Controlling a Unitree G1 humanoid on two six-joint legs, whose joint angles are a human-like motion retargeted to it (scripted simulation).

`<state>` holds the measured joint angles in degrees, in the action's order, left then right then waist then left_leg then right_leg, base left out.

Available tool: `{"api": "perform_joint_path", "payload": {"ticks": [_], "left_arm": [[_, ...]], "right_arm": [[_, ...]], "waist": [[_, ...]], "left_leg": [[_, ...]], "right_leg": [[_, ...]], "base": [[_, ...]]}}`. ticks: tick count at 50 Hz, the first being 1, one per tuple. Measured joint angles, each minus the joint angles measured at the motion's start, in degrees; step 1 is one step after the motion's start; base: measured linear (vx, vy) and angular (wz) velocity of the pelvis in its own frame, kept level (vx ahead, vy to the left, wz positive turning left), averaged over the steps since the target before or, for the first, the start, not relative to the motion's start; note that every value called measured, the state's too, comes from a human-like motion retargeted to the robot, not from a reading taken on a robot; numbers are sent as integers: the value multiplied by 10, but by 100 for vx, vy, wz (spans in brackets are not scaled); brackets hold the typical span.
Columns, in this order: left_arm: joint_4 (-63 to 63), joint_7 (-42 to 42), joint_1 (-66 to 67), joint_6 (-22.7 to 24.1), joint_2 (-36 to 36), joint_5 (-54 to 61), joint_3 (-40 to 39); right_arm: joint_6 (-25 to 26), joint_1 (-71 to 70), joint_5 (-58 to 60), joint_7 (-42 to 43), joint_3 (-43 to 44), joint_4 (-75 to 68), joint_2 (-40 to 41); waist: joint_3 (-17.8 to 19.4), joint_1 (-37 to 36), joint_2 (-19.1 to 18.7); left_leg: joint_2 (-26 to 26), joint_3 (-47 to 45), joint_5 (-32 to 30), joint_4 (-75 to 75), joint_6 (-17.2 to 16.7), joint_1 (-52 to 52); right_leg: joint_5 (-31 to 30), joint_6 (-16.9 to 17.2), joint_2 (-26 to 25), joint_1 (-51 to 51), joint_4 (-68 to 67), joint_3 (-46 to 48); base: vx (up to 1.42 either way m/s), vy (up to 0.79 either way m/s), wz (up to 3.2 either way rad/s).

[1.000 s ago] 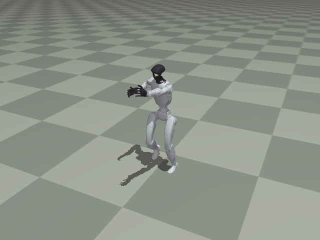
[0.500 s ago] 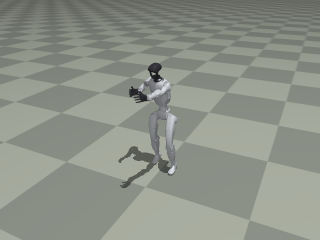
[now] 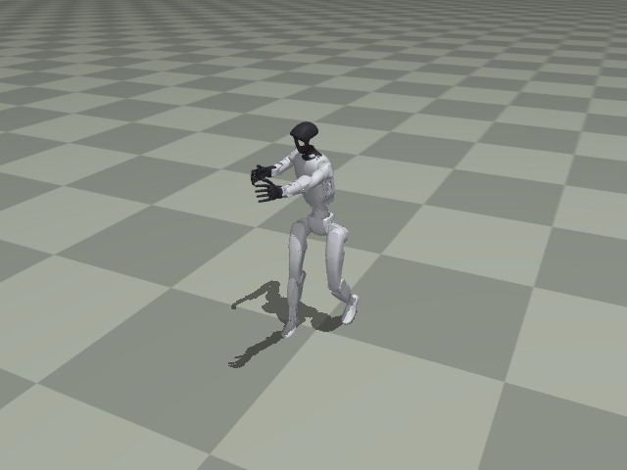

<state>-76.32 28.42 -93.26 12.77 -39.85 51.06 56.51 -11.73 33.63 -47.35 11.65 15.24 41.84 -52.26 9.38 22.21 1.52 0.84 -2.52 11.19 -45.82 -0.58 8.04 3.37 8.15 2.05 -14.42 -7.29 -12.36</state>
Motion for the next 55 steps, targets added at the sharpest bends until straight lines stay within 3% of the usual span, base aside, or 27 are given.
{"api": "perform_joint_path", "payload": {"ticks": [3, 7, 10, 15, 18, 20, 23, 26, 30, 33, 35, 36, 40, 42, 45, 48, 50, 53, 55], "left_arm": [[3, -7, -25, -7, -2, 5, 16], [0, -21, -26, -13, 21, -15, 19], [-5, -35, -1, -13, 49, -45, 11], [-11, -47, 37, -10, 83, -65, -3], [-14, -46, 41, -17, 88, -75, 1], [-11, -42, 32, -27, 84, -86, 12], [-3, -47, 28, -37, 66, -110, 23], [1, -57, 47, -42, 42, -132, -4], [2, -57, 91, -26, 8, -96, -45], [9, -53, 98, -12, -13, -50, -37], [14, -51, 82, -8, -24, -25, -16], [14, -50, 68, -10, -28, -17, -4], [12, -48, 20, -17, -28, -1, 21], [15, -49, 14, -16, -17, -1, 19], [28, -54, 31, -13, 3, -16, 5], [35, -57, 49, -10, 22, -28, -6], [30, -56, 51, -7, 30, -28, -6], [9, -47, 21, -12, 36, -16, 7], [-8, -32, -25, -22, 39, -4, 21]], "right_arm": [[-11, -47, -9, 26, -17, 1, -23], [-26, -128, -6, 47, -79, -6, -22], [-29, -185, -2, 37, -135, -26, 3], [-30, -179, -11, 0, -152, -24, 29], [-23, -149, -19, -14, -134, -23, 25], [-14, -124, -22, -13, -106, -26, 27], [-4, -77, -13, -11, -61, -34, 51], [9, -38, 13, -32, -19, -45, 84], [11, -17, 34, -44, -2, -41, 91], [10, -26, 30, -25, -7, -26, 80], [12, -48, 17, -5, -16, -20, 77], [11, -67, 9, 6, -27, -20, 76], [-2, -149, -10, 42, -84, -14, 77], [-7, -190, -6, 48, -117, -13, 73], [-7, -237, 1, 34, -155, -12, 64], [-3, -246, 2, 11, -162, -2, 52], [-4, -243, -4, -2, -158, -2, 38], [1, -229, -22, -8, -138, -14, 10], [8, -214, -42, 0, -110, -22, -10]], "waist": [[24, -37, -16], [22, -89, -16], [-9, -116, 7], [-40, -138, 28], [-37, -139, 26], [-29, -131, 32], [-16, -108, 29], [-15, -80, 7], [-19, -34, -26], [-4, -9, -32], [14, -12, -38], [25, -22, -42], [54, -70, -42], [47, -91, -36], [19, -112, -20], [-14, -125, -4], [-27, -131, -2], [-34, -132, 9], [-30, -124, 28]], "left_leg": [[-38, -24, 36, -179, 27, 64], [-72, -49, 108, -224, 52, 125], [-48, -39, 105, -88, 33, 139], [-26, 2, 26, 229, -3, 88], [-28, 20, 11, 233, 7, 72], [-23, 21, 52, 162, 25, 80], [-27, 13, 121, 93, 29, 72], [-38, 2, 121, 115, 4, 42], [-41, -7, 59, 155, -31, -2], [-31, -1, 1, 47, -19, 16], [-37, -6, -31, -82, -2, 60], [-48, -13, -29, -147, 5, 85], [-85, -51, 37, -309, 35, 159], [-93, -70, 66, -285, 42, 180], [-83, -93, 74, -130, 34, 184], [-58, -97, 29, 112, 7, 146], [-50, -77, -7, 236, -13, 114], [-45, -42, -7, 243, -4, 97], [-36, -38, 45, 155, 23, 113]], "right_leg": [[89, -34, -28, -3, -122, -3], [169, -24, -29, 18, -204, 0], [154, -1, -1, 69, -159, 4], [102, 11, 16, 131, -146, 5], [103, -7, -8, 93, -309, 1], [120, -12, -16, 38, -448, 6], [165, -26, -12, -28, -548, 35], [173, -34, -12, -73, -485, 57], [120, -16, -7, -65, -226, 83], [69, -1, -4, -24, -80, 67], [62, -19, -14, -8, -77, 45], [87, -34, -23, -8, -114, 38], [199, -59, -33, -1, -250, 23], [212, -47, -22, 23, -251, 21], [177, -13, 9, 81, -181, 27], [115, 7, 34, 131, -124, 33], [88, 2, 31, 147, -139, 29], [89, -26, 14, 103, -317, 24], [112, -35, 10, 42, -480, 25]], "base": [[77, 3, -33], [79, 6, -21], [83, 7, 15], [83, 13, 24], [78, 19, 6], [75, 17, 12], [77, 14, 10], [77, 10, -7], [78, 5, -9], [77, 0, 9], [73, 1, -20], [73, 4, -49], [76, 9, -59], [82, 13, -29], [85, 15, 6], [87, 18, 16], [88, 23, -4], [83, 24, -15], [78, 22, 6]]}}
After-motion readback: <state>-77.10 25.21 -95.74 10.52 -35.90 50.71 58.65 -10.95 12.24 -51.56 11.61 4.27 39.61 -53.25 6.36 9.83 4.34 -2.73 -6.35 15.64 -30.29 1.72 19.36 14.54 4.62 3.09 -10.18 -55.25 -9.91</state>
